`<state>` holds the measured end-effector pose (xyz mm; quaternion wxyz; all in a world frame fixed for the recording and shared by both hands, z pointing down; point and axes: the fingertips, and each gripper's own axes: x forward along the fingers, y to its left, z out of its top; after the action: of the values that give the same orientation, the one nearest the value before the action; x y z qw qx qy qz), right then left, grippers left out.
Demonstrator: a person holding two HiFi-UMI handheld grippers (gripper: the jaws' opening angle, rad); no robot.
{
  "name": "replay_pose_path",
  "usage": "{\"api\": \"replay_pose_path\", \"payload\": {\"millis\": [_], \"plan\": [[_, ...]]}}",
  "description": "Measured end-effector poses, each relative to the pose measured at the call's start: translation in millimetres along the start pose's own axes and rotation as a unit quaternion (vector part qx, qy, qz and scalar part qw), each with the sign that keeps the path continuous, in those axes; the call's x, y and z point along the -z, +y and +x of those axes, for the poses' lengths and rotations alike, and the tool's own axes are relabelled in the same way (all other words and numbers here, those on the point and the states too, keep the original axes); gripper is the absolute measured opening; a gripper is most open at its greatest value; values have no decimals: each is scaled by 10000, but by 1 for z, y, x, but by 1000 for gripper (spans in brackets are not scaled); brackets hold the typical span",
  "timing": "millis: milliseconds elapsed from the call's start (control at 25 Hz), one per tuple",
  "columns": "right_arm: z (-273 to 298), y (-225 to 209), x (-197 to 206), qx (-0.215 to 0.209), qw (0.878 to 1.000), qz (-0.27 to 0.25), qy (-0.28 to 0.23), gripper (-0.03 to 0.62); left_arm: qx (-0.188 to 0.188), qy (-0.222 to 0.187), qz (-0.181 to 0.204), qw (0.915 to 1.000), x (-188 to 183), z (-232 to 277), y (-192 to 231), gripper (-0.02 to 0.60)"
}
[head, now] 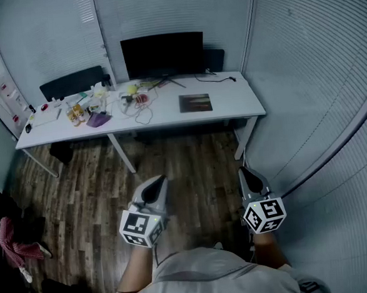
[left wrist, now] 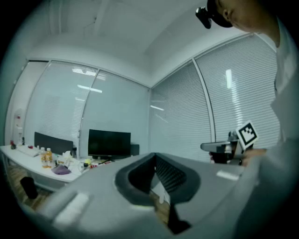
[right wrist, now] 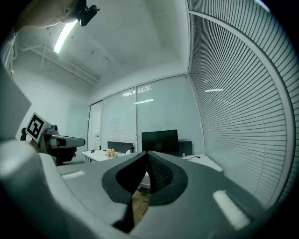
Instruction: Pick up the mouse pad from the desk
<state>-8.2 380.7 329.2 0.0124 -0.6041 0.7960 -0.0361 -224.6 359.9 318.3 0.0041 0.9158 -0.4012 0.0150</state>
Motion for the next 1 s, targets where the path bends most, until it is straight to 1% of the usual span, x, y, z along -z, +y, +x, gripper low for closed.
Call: {"api": "replay_pose_path", "payload": {"millis": [120,320,480,640,800,1000], "plan": [[2,1,-3,7,10000,-12,17,6,-6,-28,8,10000,-5,1,4,0],[4,-3,0,10,10000,-25,63,6,-60,3,-21,10000,-1,2,7,0],[9,-3,1,-67,10000,16,50,6,-89,17,-36,10000,0,4,6,0],[12,-8,-3,-238,9994,209,-123,5,-120,41,-173,9998,3,10,6,0],[16,-19,-5,-299,9991,252,-133,6,-159,39,-275,9995,1,22,4,0],[18,-48,3,-449,9979,466,-100,5,-119,98,-198,9997,1,52,-11,0]]}}
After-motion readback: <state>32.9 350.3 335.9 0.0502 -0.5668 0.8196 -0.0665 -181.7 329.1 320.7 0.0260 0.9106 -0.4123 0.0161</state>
